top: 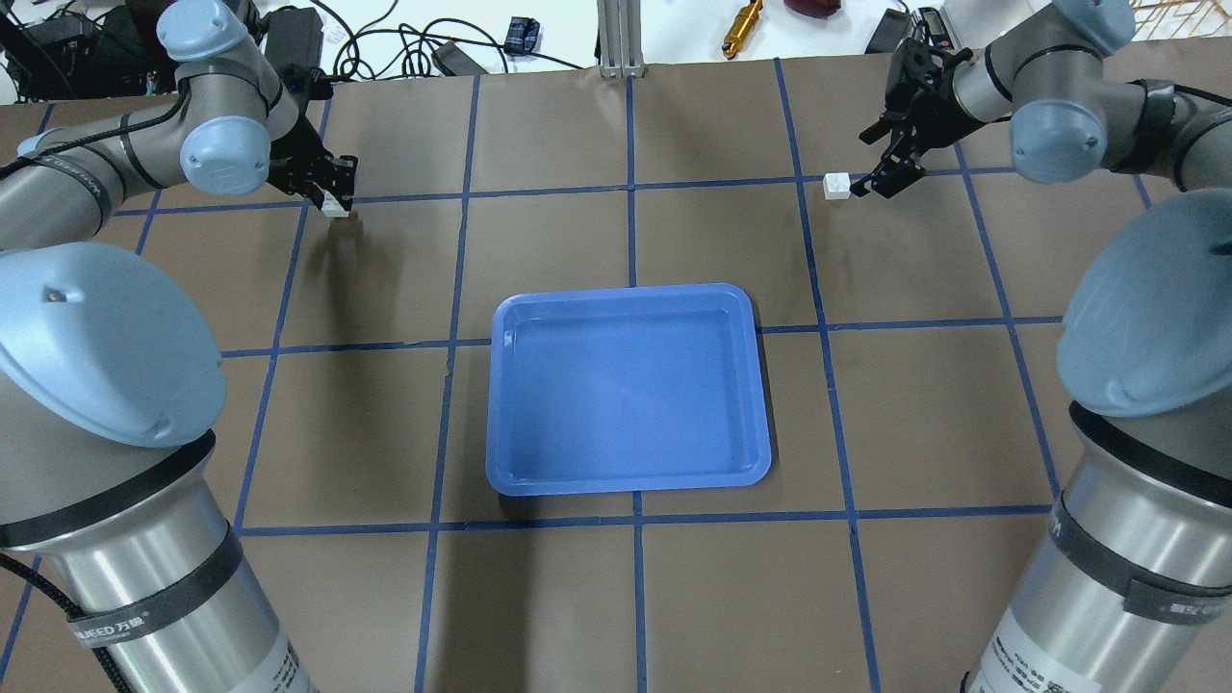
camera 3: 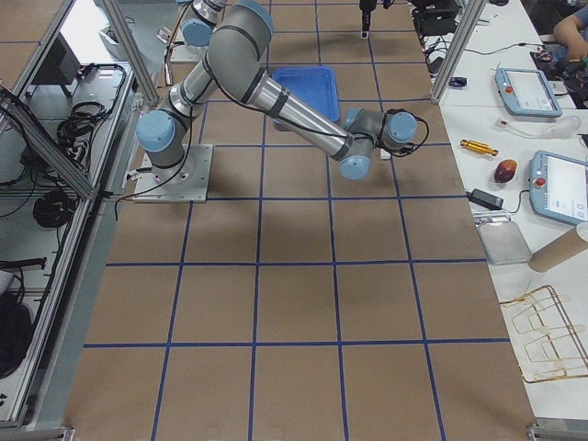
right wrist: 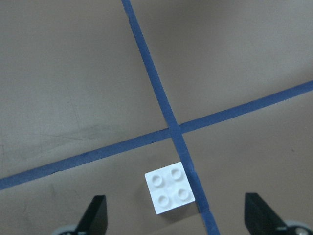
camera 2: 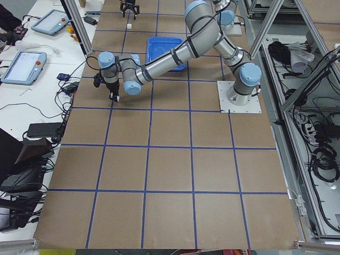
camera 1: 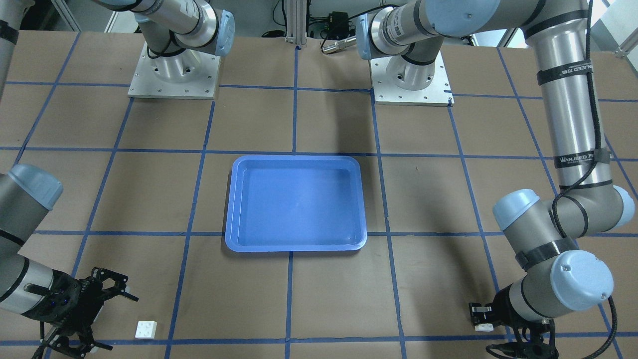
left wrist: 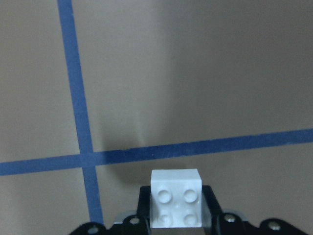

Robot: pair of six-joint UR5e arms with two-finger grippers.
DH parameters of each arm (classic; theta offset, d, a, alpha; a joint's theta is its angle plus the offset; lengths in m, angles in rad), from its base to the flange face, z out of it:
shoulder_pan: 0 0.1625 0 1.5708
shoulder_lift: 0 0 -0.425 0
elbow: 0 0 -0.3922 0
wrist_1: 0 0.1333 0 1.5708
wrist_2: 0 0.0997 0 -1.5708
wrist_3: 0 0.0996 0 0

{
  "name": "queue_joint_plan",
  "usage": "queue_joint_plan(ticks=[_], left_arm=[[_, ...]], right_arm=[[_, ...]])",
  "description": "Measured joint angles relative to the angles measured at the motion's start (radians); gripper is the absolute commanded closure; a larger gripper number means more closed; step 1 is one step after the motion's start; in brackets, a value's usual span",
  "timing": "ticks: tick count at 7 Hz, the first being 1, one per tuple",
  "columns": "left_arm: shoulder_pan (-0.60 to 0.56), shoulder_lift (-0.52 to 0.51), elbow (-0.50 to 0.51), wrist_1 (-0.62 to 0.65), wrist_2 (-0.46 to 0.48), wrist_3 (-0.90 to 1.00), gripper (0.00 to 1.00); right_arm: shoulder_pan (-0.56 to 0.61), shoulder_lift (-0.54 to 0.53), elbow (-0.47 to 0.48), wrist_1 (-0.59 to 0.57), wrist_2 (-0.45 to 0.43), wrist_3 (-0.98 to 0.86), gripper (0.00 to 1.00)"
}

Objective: Assemble white blocks and place on blue tray

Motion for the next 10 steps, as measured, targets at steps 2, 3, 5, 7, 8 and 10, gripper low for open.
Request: queue_joint_plan(ticks=[2,3,5,7,8,10], left_arm=[[-0.011,0.041,0.009,-0.083,-0.054,-0.089,0.73],[-0.034,0.077,0.006,-0.136,-0.07,-0.126,0.73],[-0.131,0.151,-0.036,-0.193,-0.06,-0.225,0.74],[-0.25,0.231,-0.121,-0.195,-0.039,-0.372,0.74],[-0.315,0.275,-0.163,-0.193,-0.034,-0.454,0.75],[-0.433,0.335,-0.225,-0.189,-0.019,-0.611,0.76]], right_arm=[[-0.003,0.048,-0.027,0.011,0.014,-0.064,0.0],[-0.003,0.063,-0.044,0.042,0.015,-0.102,0.0],[-0.004,0.074,-0.09,0.168,0.014,-0.212,0.0],[-0.004,0.086,-0.117,0.219,0.012,-0.263,0.0],[-0.004,0.099,-0.134,0.222,0.009,-0.279,0.0],[-0.003,0.127,-0.177,0.241,0.005,-0.288,0.01]])
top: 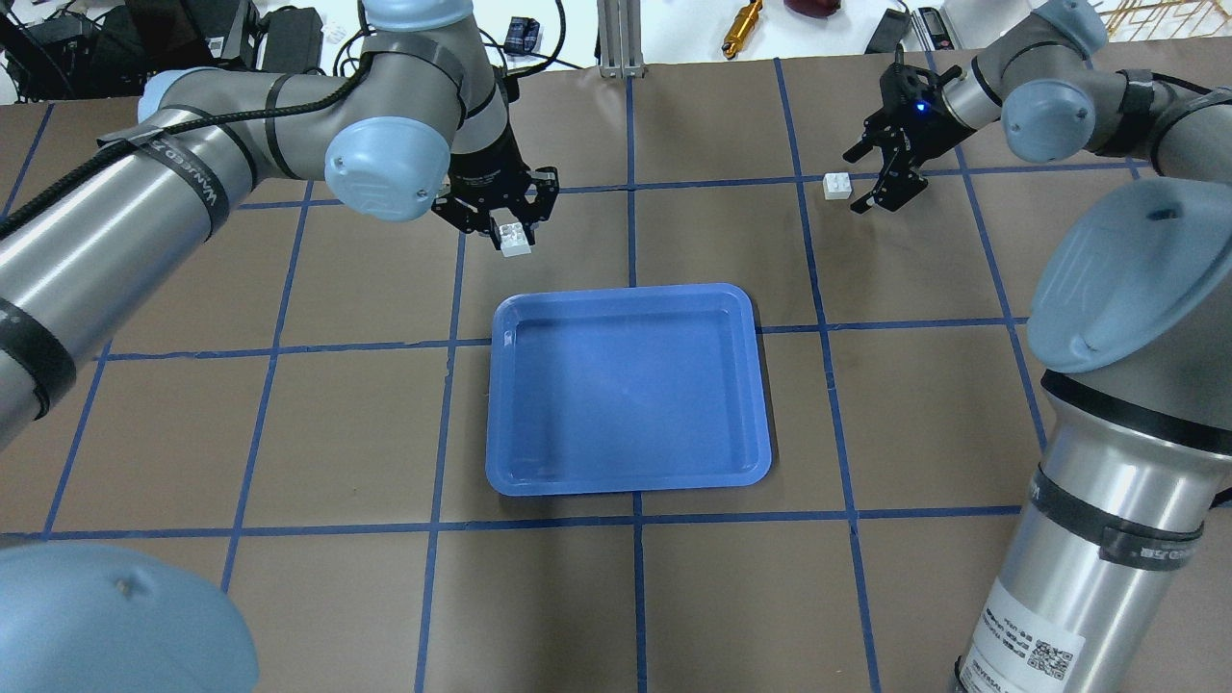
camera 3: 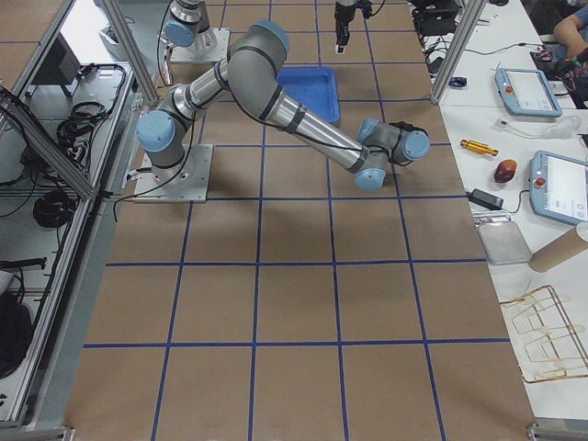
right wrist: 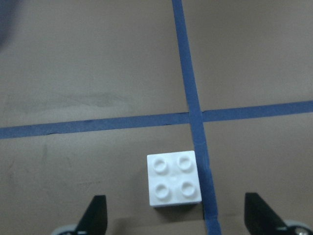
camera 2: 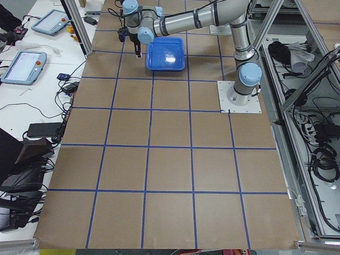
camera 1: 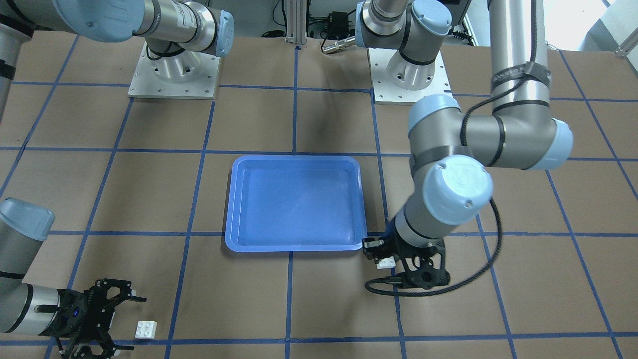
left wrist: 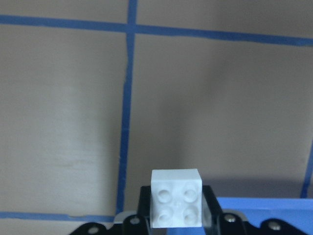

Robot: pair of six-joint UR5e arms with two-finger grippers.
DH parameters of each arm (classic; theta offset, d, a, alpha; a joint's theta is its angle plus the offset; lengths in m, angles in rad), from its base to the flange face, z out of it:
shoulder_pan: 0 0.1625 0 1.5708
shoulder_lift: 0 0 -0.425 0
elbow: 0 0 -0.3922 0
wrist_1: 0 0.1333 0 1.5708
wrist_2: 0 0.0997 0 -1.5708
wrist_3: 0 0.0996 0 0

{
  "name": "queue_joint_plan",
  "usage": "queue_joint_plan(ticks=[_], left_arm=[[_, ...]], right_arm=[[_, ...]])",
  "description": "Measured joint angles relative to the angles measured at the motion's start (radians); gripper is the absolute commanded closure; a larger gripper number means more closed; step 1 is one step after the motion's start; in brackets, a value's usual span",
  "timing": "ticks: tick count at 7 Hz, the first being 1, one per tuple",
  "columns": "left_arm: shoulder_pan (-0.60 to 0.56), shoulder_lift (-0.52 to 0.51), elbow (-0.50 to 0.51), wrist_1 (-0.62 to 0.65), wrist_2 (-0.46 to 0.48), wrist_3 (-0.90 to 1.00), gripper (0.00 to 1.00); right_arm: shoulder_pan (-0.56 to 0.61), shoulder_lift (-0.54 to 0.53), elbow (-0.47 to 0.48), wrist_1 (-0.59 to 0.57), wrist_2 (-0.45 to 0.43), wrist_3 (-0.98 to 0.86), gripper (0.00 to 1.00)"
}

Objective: Assemble white blocks and place on blue tray

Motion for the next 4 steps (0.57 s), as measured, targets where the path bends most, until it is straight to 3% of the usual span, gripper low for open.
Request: queue_joint_plan(ticks=[4], left_arm=[[-0.121,0.007,-0.192,0.211,0.004,-0.12,0.76]], right_arm=[[0.002,0.007,-0.01,0.016,0.006,-0.001,0.08]])
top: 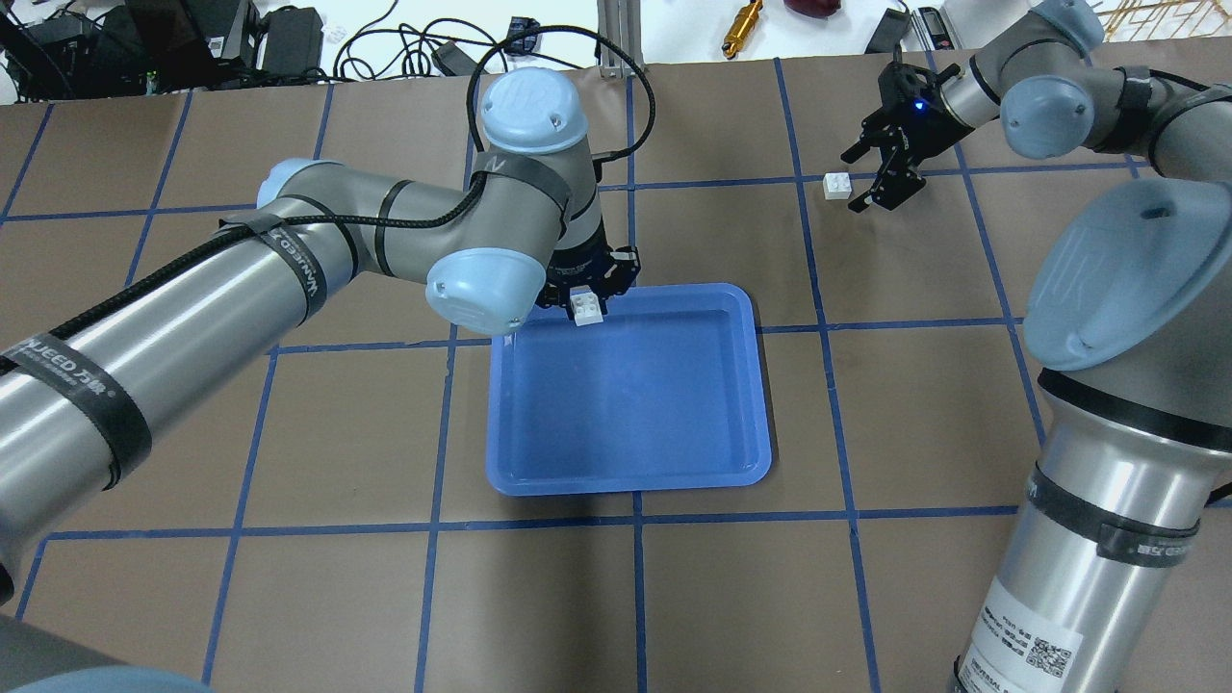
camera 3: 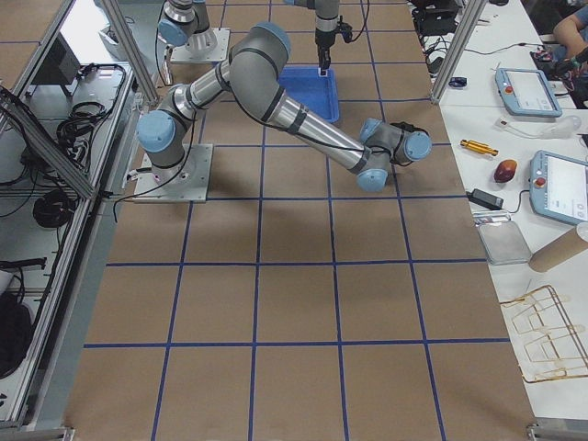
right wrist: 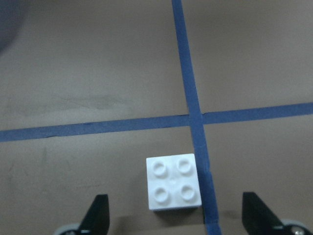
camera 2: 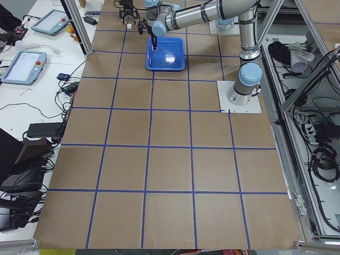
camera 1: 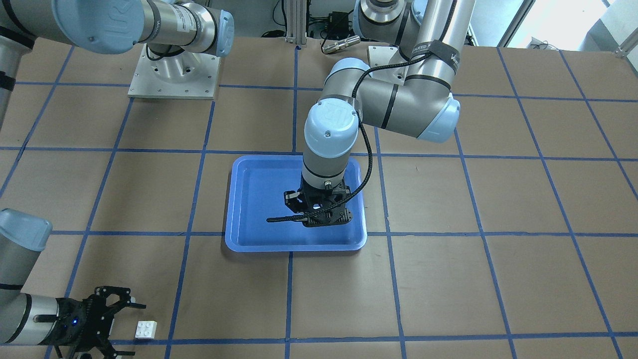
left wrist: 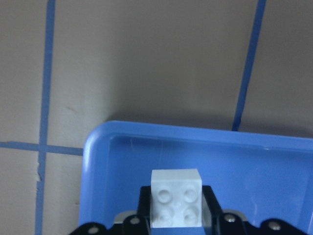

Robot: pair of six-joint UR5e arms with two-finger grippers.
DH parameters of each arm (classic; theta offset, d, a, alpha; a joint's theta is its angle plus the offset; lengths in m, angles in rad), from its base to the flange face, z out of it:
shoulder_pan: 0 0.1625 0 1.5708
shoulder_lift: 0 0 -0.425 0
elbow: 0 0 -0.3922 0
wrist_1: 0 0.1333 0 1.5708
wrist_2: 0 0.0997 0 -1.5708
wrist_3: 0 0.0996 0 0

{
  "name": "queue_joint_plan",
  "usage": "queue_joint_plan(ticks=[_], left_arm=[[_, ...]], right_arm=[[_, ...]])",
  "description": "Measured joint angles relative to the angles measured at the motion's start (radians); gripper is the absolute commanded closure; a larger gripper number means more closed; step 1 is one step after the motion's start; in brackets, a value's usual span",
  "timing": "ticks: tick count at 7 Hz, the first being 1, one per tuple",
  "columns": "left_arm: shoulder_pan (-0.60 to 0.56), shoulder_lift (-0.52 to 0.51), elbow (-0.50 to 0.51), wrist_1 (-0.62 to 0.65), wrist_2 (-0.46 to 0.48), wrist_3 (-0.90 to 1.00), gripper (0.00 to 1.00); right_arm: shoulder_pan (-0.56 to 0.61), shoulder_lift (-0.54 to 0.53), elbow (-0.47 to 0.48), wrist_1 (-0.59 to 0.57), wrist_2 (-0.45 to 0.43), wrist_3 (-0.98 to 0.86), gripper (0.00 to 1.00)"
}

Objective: Assemble white blocks and place on blue tray

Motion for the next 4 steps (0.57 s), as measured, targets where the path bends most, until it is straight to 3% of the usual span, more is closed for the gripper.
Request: queue_joint_plan(ticks=[1,3,4], left_arm=[[-0.012,0.001,-0.037,0.027,0.0,-0.002,0.76],[-0.039,-0.004,-0.066,0.04,0.001,-0.007,0.76],[-0.044,-0.007,-0.074,0.041,0.002,-0.009,0.76]], right_arm=[[0.002,0.0,0.0,0.0,0.001,-0.001,0.09],[0.004,0.0,0.001,0.001,0.002,-0.001,0.46],[0.004,0.0,0.001,0.0,0.003,-0.001,0.59]])
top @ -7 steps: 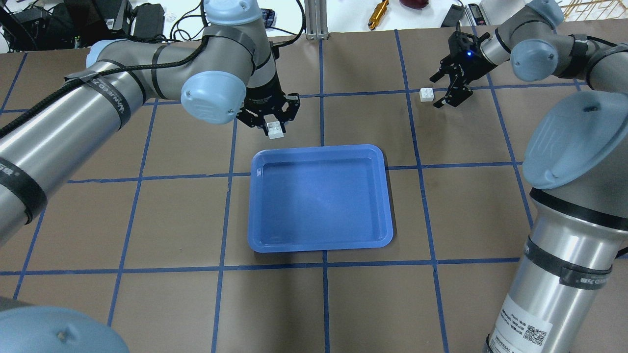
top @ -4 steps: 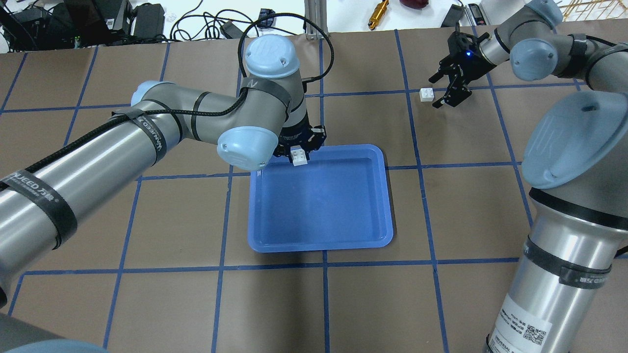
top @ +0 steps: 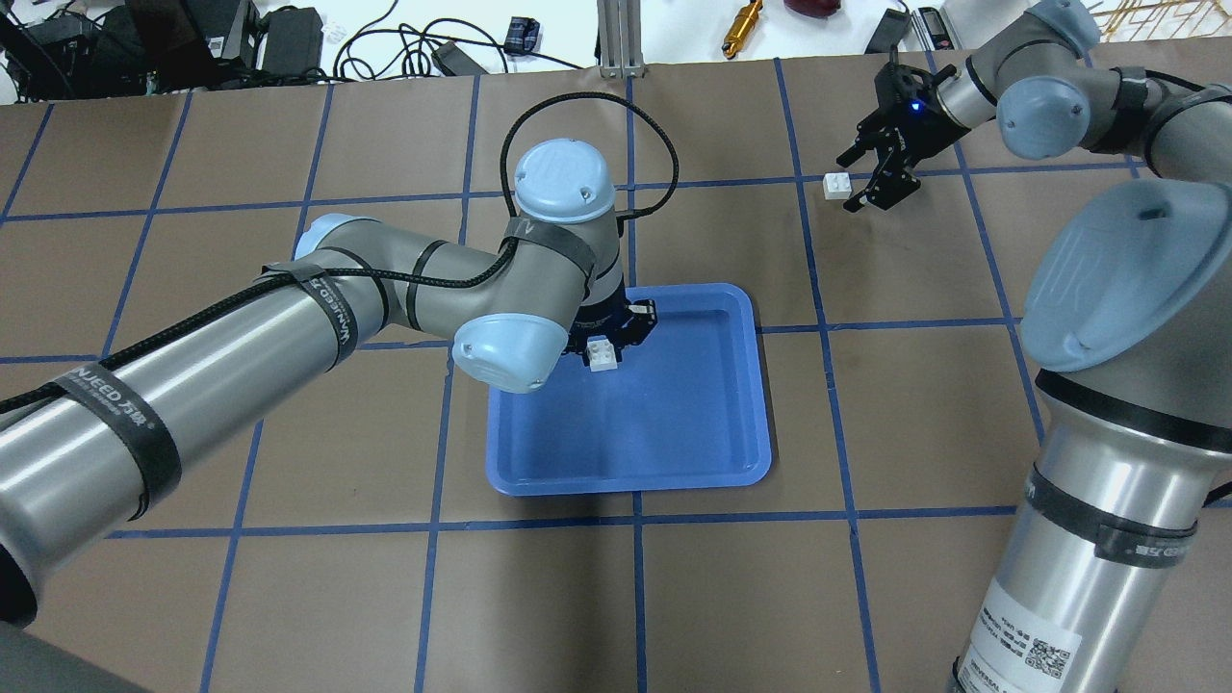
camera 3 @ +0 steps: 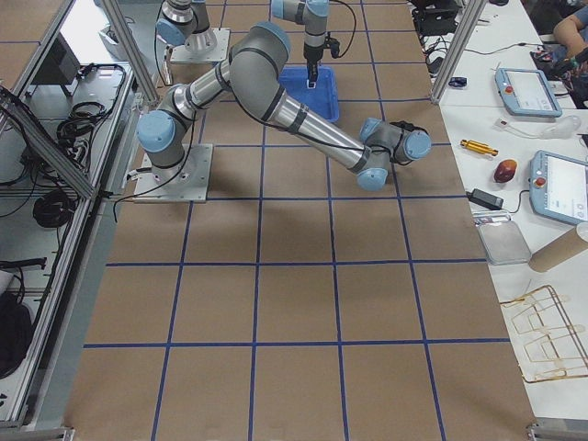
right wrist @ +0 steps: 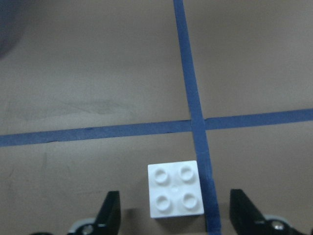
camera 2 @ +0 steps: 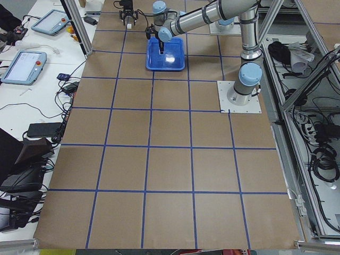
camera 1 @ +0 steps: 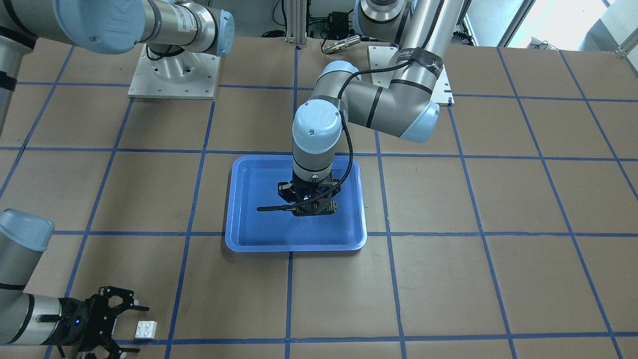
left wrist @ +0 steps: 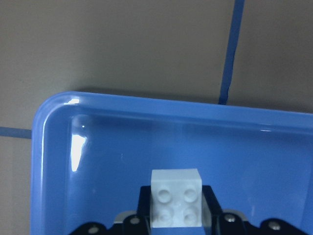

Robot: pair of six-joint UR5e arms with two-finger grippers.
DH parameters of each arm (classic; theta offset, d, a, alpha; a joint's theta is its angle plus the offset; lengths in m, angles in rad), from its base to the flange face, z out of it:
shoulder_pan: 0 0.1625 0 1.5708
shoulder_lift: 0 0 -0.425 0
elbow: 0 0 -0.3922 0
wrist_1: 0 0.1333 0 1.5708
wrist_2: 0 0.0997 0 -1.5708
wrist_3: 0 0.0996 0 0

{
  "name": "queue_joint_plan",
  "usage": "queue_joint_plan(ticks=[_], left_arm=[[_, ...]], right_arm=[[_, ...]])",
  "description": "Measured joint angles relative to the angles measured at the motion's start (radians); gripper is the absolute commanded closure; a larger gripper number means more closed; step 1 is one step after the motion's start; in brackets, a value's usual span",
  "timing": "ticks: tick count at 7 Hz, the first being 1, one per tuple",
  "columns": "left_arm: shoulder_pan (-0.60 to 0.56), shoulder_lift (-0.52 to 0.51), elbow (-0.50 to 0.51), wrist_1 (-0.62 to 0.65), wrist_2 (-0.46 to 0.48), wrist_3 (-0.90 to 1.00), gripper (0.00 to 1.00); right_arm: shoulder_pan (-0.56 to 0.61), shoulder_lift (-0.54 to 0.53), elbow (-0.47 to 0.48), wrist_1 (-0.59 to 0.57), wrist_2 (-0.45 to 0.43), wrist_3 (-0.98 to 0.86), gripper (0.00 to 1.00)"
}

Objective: Assemble white blocks and place on blue tray

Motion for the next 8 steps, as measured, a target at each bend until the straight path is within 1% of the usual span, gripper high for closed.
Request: queue_joint_plan(ticks=[1,3,5,6,7,8], left_arm=[[-0.002,-0.003,-0.01,0.012,0.0,0.0,0.76],[-0.003,-0.008,-0.032,0.044,0.0,0.0,0.76],[-0.003,-0.015,-0.054,0.074,-0.001,-0.003,0.75],[-0.003,-0.016,-0.061,0.083,-0.001,-0.002,0.56],[-0.003,-0.018,-0.065,0.086,-0.001,-0.001,0.01],[-0.003,-0.019,-0.065,0.087,-0.001,0.002,0.0]], right_arm=[[0.0,0.0,0.0,-0.001,0.0,-0.001,0.71],[0.0,-0.003,-0.001,-0.001,-0.002,-0.001,0.93],[0.006,-0.026,0.0,0.006,-0.009,-0.001,0.94],[0.018,-0.056,0.002,0.023,-0.011,0.013,0.96],[0.032,-0.093,0.007,0.054,-0.012,0.046,0.97],[0.042,-0.136,0.023,0.083,-0.009,0.075,0.97]])
